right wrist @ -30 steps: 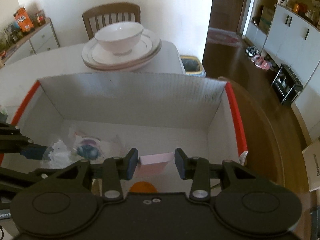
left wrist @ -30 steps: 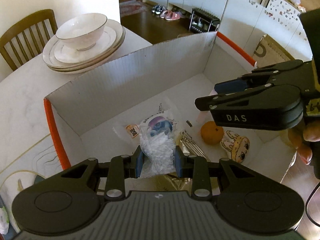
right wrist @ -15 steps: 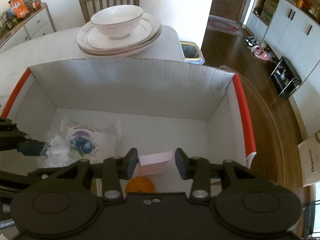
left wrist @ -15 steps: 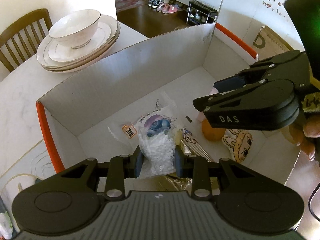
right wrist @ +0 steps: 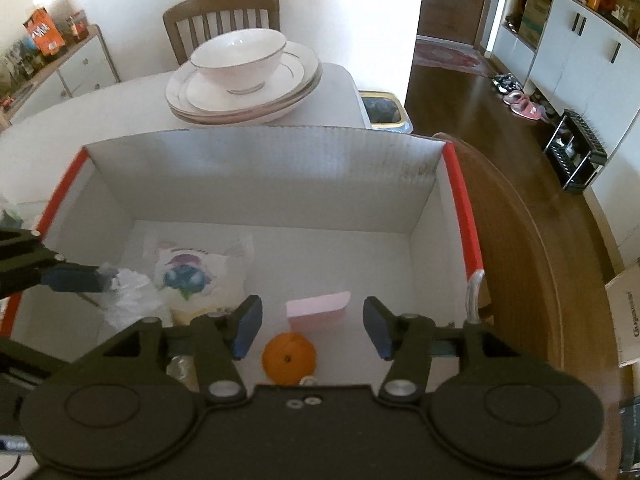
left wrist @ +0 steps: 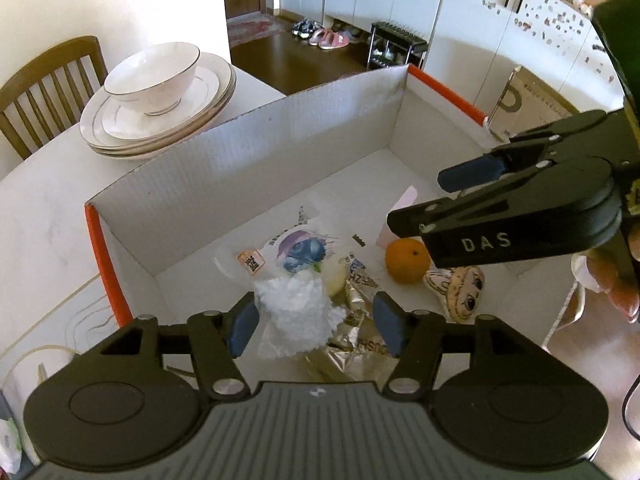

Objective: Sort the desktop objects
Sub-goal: 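Lower and open both grippers to drop the bag and pad into the box, then move both open grippers back from the box toward the table items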

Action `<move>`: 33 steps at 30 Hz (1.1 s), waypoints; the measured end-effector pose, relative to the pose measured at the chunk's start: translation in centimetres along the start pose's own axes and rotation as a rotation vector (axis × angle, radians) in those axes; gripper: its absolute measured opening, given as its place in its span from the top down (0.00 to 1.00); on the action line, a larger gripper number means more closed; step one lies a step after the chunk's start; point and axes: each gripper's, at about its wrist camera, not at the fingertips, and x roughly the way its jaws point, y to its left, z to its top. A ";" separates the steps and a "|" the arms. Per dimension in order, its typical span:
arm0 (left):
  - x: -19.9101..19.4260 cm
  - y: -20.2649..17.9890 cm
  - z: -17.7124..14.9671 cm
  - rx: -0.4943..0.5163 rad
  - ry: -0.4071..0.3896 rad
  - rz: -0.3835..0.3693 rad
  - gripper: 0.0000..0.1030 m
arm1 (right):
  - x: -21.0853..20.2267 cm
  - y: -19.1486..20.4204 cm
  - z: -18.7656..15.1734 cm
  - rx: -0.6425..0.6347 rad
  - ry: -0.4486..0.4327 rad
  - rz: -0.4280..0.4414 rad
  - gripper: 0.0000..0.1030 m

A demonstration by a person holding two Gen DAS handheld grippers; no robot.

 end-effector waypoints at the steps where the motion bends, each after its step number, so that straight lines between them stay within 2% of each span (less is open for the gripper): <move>1: -0.2 0.0 -0.1 -0.004 -0.004 -0.003 0.41 | -0.4 0.0 -0.2 0.000 -0.007 0.011 0.43; 4: -0.9 -0.1 -0.5 -0.012 -0.019 -0.011 0.41 | -1.6 0.1 -0.5 0.000 -0.026 0.027 0.38; 19: -6.2 0.5 -3.0 -0.057 -0.128 -0.042 0.40 | -6.6 1.5 -2.4 0.026 -0.118 0.104 0.31; 25: -7.8 1.1 -4.0 -0.076 -0.149 -0.067 0.40 | -8.1 2.7 -3.0 0.048 -0.147 0.127 0.30; 33: -9.9 2.0 -5.6 -0.088 -0.171 -0.104 0.40 | -9.7 5.0 -4.1 0.053 -0.180 0.133 0.23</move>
